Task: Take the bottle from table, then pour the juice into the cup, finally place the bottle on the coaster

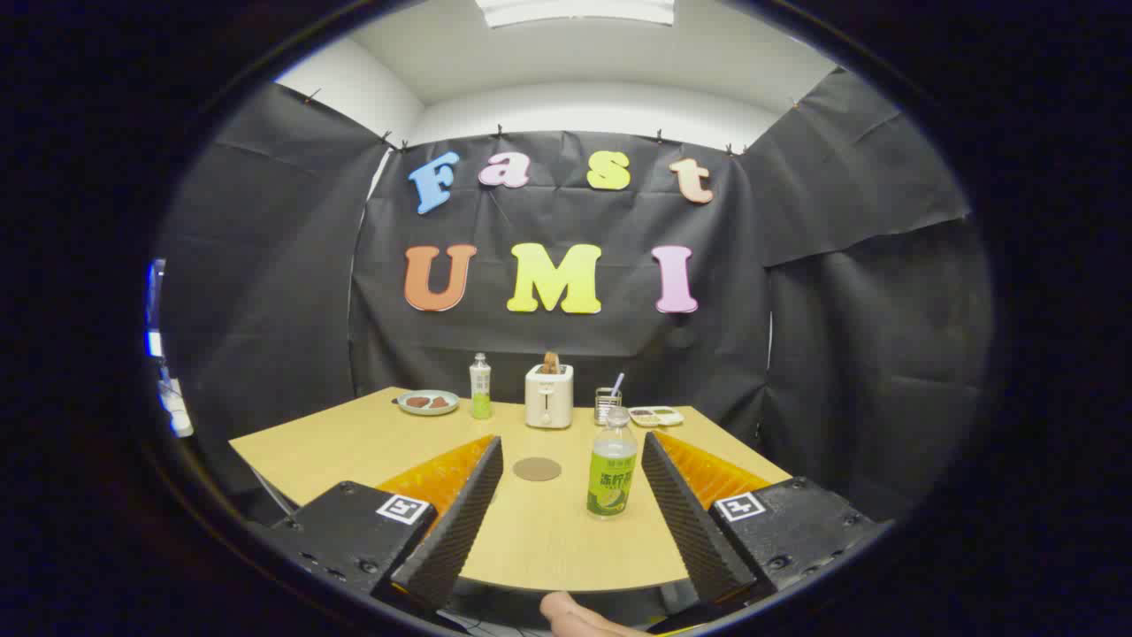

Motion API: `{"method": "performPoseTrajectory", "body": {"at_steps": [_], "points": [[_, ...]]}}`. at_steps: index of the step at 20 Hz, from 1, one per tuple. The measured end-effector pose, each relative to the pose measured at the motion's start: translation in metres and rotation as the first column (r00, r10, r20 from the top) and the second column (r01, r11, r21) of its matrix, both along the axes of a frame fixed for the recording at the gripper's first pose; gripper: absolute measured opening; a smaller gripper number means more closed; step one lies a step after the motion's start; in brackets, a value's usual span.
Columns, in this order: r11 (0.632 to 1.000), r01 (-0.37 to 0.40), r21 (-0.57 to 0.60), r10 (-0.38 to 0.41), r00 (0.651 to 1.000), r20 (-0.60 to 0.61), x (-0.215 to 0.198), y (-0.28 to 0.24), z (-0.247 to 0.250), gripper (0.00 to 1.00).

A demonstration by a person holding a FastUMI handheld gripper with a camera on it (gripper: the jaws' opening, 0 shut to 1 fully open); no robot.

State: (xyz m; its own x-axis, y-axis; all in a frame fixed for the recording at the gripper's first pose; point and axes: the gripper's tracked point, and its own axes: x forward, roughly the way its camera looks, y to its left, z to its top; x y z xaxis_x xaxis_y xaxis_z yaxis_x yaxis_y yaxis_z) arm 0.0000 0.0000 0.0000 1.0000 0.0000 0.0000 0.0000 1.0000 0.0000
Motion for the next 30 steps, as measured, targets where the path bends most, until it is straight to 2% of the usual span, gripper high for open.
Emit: {"method": "performPoseTrajectory", "body": {"at_steps": [21, 30], "points": [[1.000, 0.023, 0.000, -0.023, 0.999, 0.025, -0.002, -0.010, -0.007, 1.00], [1.000, 0.021, 0.020, -0.021, 1.000, -0.015, 0.029, -0.015, -0.033, 1.00]]}}
